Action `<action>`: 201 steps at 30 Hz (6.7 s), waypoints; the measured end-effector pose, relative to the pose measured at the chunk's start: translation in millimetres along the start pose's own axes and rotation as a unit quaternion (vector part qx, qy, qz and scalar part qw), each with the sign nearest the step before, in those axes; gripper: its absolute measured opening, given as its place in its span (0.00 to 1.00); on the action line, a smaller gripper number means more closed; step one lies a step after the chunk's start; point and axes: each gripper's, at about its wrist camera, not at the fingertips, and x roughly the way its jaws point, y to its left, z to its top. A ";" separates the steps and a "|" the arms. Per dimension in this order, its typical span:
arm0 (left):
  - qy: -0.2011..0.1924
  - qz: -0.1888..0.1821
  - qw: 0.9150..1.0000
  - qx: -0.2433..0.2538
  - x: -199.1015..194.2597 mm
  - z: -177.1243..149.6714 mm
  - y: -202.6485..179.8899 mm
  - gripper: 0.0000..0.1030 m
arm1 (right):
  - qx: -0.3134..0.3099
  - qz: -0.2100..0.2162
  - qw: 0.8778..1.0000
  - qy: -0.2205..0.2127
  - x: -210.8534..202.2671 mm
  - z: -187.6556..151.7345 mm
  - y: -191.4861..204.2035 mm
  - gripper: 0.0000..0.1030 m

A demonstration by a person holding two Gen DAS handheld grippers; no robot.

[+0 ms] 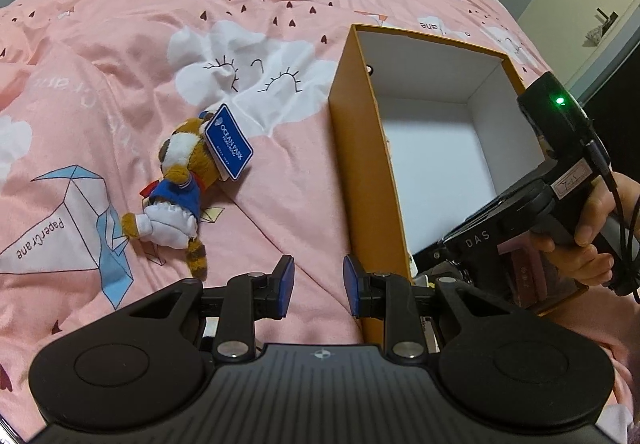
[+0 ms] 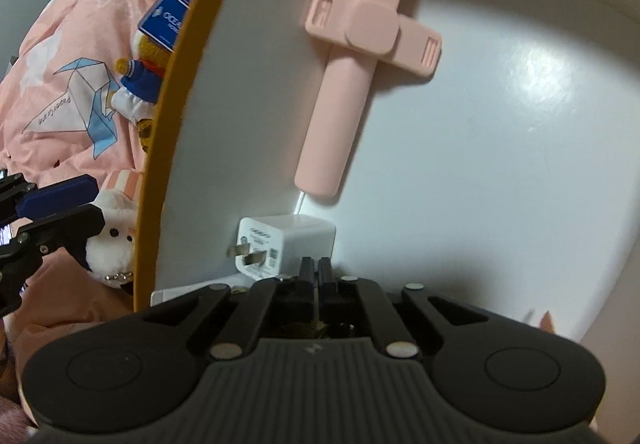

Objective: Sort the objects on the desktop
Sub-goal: 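Move the right gripper down to the white plush with striped hat, then grasp the white striped-hat plush with the right gripper and lift it, then grasp the white plush with the left gripper while the right gripper releases it, then grasp the brown tiger plush with blue tag using the right gripper while the left holds the white plush, then carry the tiger plush into the orange box and open the right gripper while the left carries the white plush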

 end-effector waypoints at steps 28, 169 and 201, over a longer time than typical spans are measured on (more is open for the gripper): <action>-0.116 0.093 0.989 0.025 -56.6 -37.9 -12.0 0.58 | -0.069 -0.159 0.896 -0.409 -92.1 -95.9 80.0 0.90; 0.039 0.268 0.929 0.253 21.2 -52.6 -14.0 0.65 | 0.046 0.001 0.912 -0.408 -138.7 -67.7 18.5 0.15; 0.033 0.331 0.921 0.203 54.3 -63.9 4.8 0.78 | -0.052 -0.261 0.938 -0.224 -62.7 -36.6 -26.0 0.15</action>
